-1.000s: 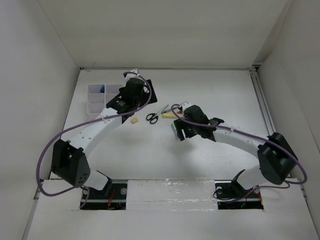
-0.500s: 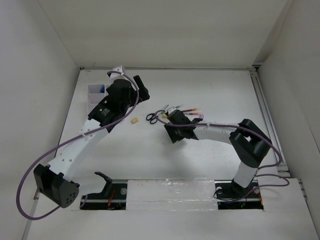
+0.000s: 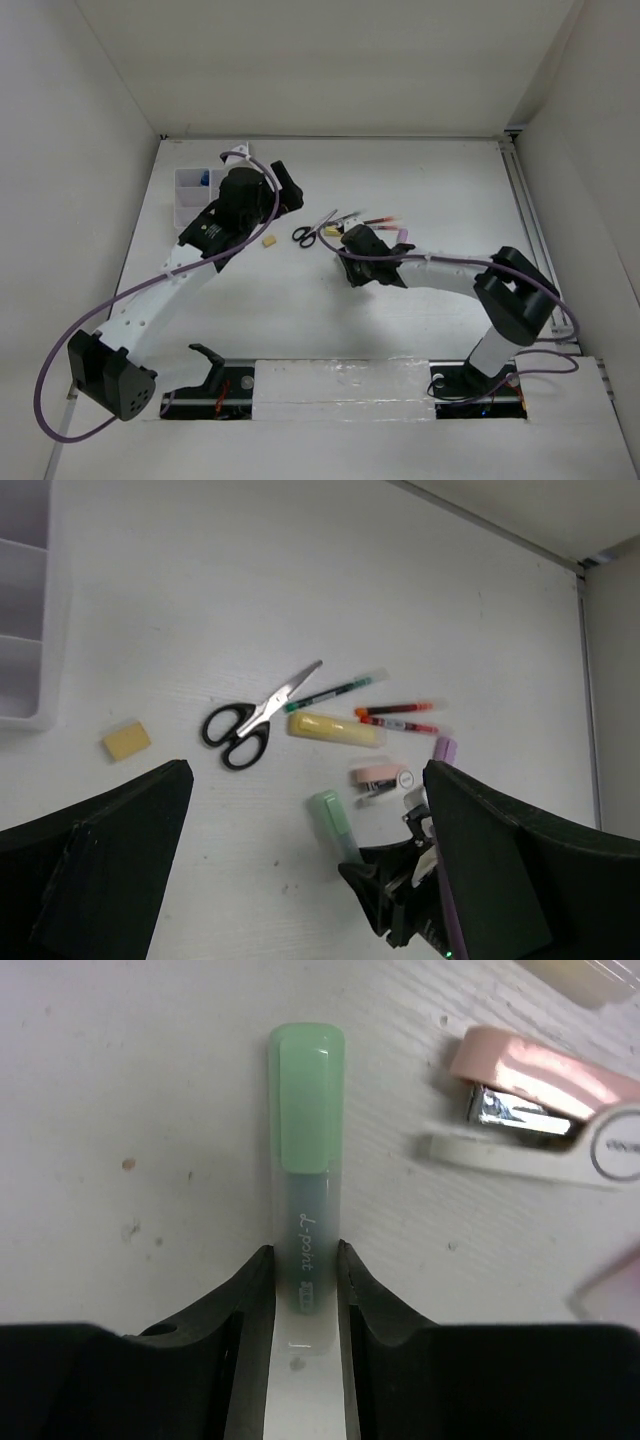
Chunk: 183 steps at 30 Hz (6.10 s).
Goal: Sort the stationery into containers
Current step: Pick up the pen from the center of the board, then place the pen in the storage box, then pick up the pen from the center of the board.
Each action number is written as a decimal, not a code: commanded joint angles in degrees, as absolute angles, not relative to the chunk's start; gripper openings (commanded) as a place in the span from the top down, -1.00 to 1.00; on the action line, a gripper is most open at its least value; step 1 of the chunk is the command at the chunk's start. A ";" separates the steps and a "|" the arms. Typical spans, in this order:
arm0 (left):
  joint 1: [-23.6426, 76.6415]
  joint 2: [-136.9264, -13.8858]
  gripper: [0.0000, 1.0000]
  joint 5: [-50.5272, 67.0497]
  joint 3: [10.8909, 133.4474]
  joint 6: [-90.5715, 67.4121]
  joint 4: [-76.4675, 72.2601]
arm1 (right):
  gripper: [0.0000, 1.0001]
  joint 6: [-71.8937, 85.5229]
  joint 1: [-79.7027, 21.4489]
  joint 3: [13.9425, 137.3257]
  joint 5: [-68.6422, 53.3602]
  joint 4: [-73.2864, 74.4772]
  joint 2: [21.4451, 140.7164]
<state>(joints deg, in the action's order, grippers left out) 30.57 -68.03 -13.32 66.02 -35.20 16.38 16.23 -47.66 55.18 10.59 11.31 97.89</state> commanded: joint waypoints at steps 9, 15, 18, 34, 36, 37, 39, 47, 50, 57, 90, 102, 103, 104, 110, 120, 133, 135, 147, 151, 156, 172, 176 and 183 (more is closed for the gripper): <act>32.86 -63.02 -1.00 13.87 53.00 -42.53 -4.20 | 1.00 15.64 -49.30 54.40 4.14 4.49 78.32; 34.10 -66.70 -1.00 16.17 52.38 -44.38 -8.26 | 1.00 17.40 -49.83 57.13 2.46 2.99 75.95; 34.10 -67.32 -1.00 16.70 52.38 -45.00 -9.75 | 1.00 18.01 -50.36 55.64 3.51 0.88 72.61; 34.10 -68.55 0.50 21.53 51.23 -46.67 -15.21 | 1.00 19.07 -50.36 53.70 5.62 -2.46 67.32; 34.10 -68.55 0.59 21.53 51.76 -46.67 -15.21 | 1.00 19.07 -50.36 53.70 5.62 -2.46 67.32; 34.10 -68.55 0.59 21.53 51.77 -46.67 -14.68 | 1.00 19.07 -50.36 53.70 5.62 -2.46 67.93; 34.10 -67.94 0.67 20.39 52.29 -46.15 -14.68 | 1.00 19.07 -50.36 53.70 5.62 -2.46 68.55; 34.10 -69.17 1.00 13.56 57.65 -39.74 -8.72 | -0.65 19.07 -50.36 51.60 6.15 -3.08 67.08; 34.10 -71.45 1.00 -2.94 63.77 -37.79 0.06 | -0.91 19.07 -50.36 49.06 8.26 -3.08 64.70; 26.46 -83.13 1.00 -31.00 80.91 -39.37 16.07 | -0.94 19.07 -50.36 44.66 10.46 2.10 55.22; 10.37 -106.17 1.00 -41.66 93.43 -36.73 14.68 | -0.94 20.13 -50.36 40.61 15.82 16.08 39.02; 10.37 -107.75 0.83 -39.99 91.32 -38.41 14.50 | -0.94 20.13 -50.36 40.61 16.87 16.61 39.55; 10.37 -108.28 0.83 -39.99 91.32 -38.93 14.50 | -0.94 20.13 -50.36 40.61 16.87 16.61 39.55; 10.37 -108.28 0.77 -39.47 91.32 -38.94 14.50 | -0.94 20.13 -50.36 40.61 16.87 16.61 39.55; 11.95 -105.13 0.11 -38.94 90.18 -37.36 12.66 | -0.99 20.74 -50.36 40.61 18.72 17.14 39.55; 13.27 -97.83 -0.63 -35.07 90.79 -36.65 13.36 | -0.99 30.31 -47.73 45.96 30.05 29.61 49.99; 21.97 -88.51 -1.00 -31.30 98.88 -28.56 20.04 | -0.83 29.88 -33.50 46.41 20.32 20.66 69.51; 22.50 -87.10 -1.00 -28.31 98.88 -28.56 20.04 | -0.71 29.18 -33.49 48.42 20.30 19.86 73.73; 22.50 -84.19 -1.00 -22.59 96.68 -27.42 17.22 | -0.54 28.56 -30.50 52.47 18.72 14.59 90.61; 22.50 -84.81 -1.00 -21.36 96.68 -27.42 17.23 | -0.43 28.04 -29.88 52.47 18.02 14.59 92.90; 22.50 -84.81 -1.00 -20.83 96.68 -27.42 17.23 | -0.04 27.51 -29.36 52.47 16.17 13.54 95.80; 22.50 -89.82 -1.00 -9.51 99.75 -26.90 18.36 | 1.00 29.53 -28.83 47.20 15.64 13.09 92.73; 25.39 -92.54 -1.00 -2.99 102.39 -26.02 19.33 | 1.00 29.53 -28.83 46.06 16.87 15.55 83.71; 31.90 -96.15 -1.00 5.69 99.33 -26.54 16.89 | 1.00 24.44 -28.83 46.05 9.51 13.37 71.65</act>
<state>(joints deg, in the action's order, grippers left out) 31.29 -96.66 -1.63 100.31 -26.59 19.77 26.89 -29.02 45.50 13.98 15.88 75.68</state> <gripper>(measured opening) 0.996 0.337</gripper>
